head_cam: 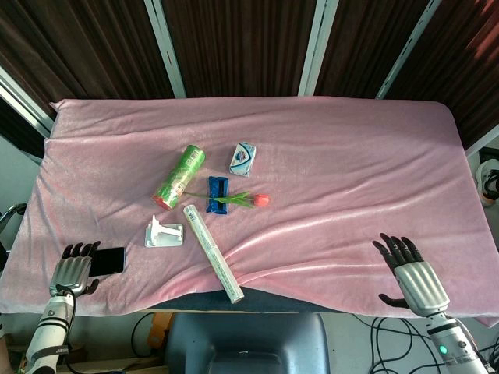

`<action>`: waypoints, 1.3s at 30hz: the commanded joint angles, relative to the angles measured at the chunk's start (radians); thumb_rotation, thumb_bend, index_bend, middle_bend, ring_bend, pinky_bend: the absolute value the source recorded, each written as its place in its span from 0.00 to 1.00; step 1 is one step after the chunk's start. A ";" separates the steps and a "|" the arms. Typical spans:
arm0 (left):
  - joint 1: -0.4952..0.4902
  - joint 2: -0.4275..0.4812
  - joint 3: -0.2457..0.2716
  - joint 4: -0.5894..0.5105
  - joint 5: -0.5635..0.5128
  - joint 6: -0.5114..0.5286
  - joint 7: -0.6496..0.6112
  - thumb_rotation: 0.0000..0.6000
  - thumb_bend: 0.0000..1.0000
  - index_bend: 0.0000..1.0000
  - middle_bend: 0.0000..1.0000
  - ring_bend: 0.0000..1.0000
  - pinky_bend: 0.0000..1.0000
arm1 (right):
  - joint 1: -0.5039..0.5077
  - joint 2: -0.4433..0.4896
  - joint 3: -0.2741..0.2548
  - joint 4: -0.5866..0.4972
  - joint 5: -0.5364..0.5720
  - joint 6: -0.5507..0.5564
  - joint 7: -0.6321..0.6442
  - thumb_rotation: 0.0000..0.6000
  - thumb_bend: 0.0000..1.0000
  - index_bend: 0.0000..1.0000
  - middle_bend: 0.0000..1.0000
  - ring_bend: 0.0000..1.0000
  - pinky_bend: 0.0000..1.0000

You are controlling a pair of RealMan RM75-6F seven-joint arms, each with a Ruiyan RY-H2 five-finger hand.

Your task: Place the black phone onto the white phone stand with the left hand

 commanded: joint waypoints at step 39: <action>-0.081 0.032 0.042 0.010 -0.081 -0.094 -0.018 1.00 0.32 0.21 0.38 0.15 0.00 | -0.011 0.011 -0.006 0.001 -0.015 0.024 0.022 1.00 0.24 0.00 0.00 0.00 0.07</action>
